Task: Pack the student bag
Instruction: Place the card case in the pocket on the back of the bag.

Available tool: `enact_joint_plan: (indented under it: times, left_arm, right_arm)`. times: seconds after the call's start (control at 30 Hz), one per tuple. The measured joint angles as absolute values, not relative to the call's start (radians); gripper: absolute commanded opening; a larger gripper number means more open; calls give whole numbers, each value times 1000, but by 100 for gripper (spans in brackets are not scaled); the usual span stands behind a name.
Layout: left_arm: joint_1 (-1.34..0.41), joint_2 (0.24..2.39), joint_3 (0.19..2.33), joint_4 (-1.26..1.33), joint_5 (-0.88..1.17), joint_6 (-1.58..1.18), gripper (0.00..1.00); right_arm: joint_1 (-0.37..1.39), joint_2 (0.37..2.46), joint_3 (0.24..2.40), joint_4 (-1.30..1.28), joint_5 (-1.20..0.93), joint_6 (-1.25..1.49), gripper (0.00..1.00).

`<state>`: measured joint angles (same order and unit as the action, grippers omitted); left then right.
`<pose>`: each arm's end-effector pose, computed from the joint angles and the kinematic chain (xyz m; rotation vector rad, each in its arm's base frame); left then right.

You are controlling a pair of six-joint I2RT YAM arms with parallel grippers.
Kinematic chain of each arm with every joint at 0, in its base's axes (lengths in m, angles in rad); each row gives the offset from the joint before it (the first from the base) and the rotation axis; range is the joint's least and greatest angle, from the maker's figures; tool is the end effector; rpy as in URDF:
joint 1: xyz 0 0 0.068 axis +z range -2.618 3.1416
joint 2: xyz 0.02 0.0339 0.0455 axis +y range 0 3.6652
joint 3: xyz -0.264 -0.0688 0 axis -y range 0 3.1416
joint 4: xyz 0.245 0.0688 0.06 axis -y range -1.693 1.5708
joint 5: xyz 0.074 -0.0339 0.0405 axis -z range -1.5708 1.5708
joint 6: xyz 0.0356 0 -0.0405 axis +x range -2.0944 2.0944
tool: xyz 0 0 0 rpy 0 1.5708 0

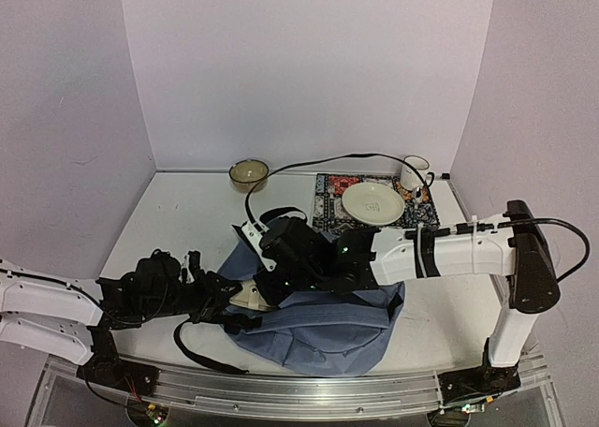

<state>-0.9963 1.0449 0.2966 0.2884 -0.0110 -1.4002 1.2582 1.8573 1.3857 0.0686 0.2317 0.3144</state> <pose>0.1123 -0.1728 0.1705 -0.4853 2.3298 -1.3709 0.1431 0.4162 0.2663 -0.7893 1.8924 0.7880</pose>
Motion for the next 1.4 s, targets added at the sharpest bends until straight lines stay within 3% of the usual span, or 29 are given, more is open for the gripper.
enact_joint_plan:
  times: [0.13,0.37,0.9,1.17,1.4]
  left_arm:
    - [-993,1075,309,256,-10,-1396,25]
    - [-993,1095,347,219,-25,-1390,23]
    - [-996,1276,485,237,-116,-1317,43]
    - [-996,1249,483,252,-142,-1274,55]
    - [-996,1187,476,188,-149,-1274,55]
  right_arm:
    - [1258,1862,1390,67,232,320,0]
    - [1258,1863,1392,63,227,331,0]
    - [1242,1869,1393,83,252,395,0]
    - [1249,1869,1380,107,344,420,0]
    - [1251,1877,1381,118,363,424,0]
